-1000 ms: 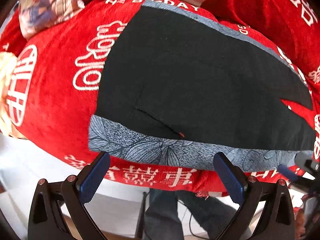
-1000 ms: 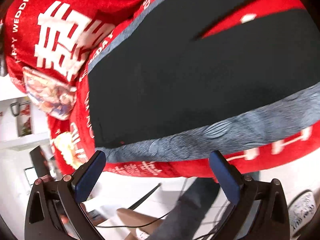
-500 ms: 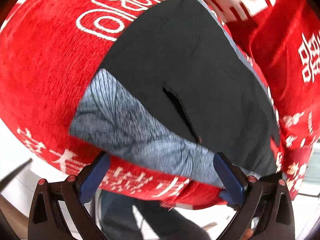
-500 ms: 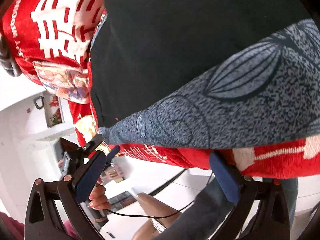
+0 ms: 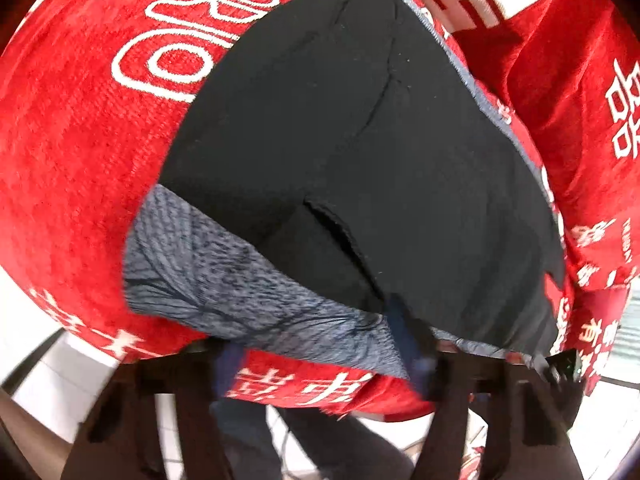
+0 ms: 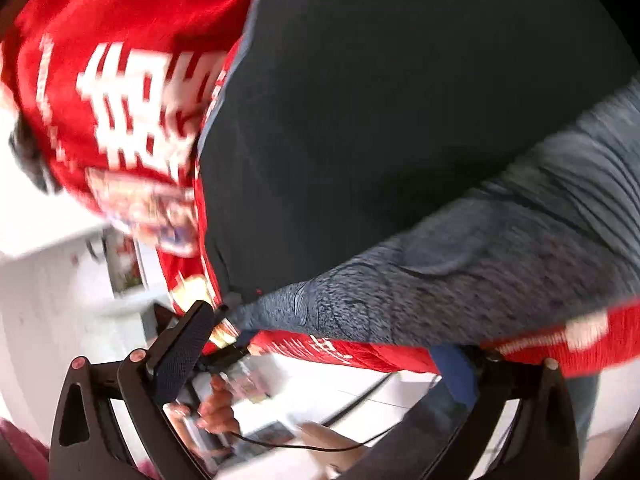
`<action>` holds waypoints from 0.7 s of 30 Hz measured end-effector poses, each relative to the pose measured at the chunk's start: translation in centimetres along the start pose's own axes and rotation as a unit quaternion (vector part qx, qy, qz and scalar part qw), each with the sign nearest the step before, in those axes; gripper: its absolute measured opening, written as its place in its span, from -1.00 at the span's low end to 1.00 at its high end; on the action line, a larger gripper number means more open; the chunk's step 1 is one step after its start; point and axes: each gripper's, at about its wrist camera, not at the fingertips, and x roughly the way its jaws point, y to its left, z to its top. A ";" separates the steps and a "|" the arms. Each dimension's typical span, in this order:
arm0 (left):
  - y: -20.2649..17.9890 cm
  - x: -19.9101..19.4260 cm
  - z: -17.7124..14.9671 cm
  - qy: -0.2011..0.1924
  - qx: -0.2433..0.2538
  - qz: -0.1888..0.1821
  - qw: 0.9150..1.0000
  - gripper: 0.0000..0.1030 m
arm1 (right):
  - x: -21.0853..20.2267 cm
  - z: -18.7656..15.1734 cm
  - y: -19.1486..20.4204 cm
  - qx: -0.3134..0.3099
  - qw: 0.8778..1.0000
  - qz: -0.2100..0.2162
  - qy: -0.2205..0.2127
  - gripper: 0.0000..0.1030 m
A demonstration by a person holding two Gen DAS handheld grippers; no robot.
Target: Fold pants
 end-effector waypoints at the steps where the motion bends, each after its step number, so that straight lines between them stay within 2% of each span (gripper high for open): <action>1: 0.1 -0.1 0.2 0.004 0.004 -0.002 1.000 -0.34 | -0.4 -0.1 -0.5 0.024 1.000 -0.002 -0.012 0.51; 2: 0.1 -0.1 0.3 0.009 0.007 -0.006 1.000 -0.42 | -0.7 0.1 -0.9 0.045 0.999 -0.006 -0.020 0.07; 3: -0.1 -0.2 0.6 0.013 0.013 -0.008 1.000 -0.42 | -0.9 0.2 -1.4 0.069 0.997 -0.008 -0.025 -0.15; 4: -0.3 -0.4 0.7 0.015 0.017 -0.007 1.000 -0.51 | -1.1 0.3 -1.9 0.094 0.995 -0.012 -0.028 -0.55; 6: -1.4 -1.4 1.0 0.014 0.033 -0.010 0.999 -0.56 | -1.7 0.6 -1.3 0.082 0.996 -0.028 -0.036 -0.79; 9: -3.4 -3.6 1.8 -0.002 0.051 -0.019 0.999 -0.56 | -2.8 1.3 2.5 -0.006 0.997 -0.067 -0.030 -0.81; 13: -6.1 -6.7 4.1 -0.046 0.055 -0.032 0.997 -0.56 | -4.3 4.0 8.1 -0.111 0.990 -0.087 -0.015 -0.81; 16: -9.1 -7.9 8.0 -0.095 0.066 -0.036 0.993 -0.56 | -4.4 8.0 11.7 -0.164 0.983 -0.086 0.004 -0.81; 19: -11.7 -6.8 11.4 -0.127 0.072 -0.025 0.989 -0.56 | -4.0 13.6 14.6 -0.195 0.978 -0.079 0.012 -0.81; 21: -13.0 -5.7 14.2 -0.149 0.084 -0.007 0.985 -0.55 | -2.9 16.6 15.7 -0.201 0.975 -0.090 0.022 -0.81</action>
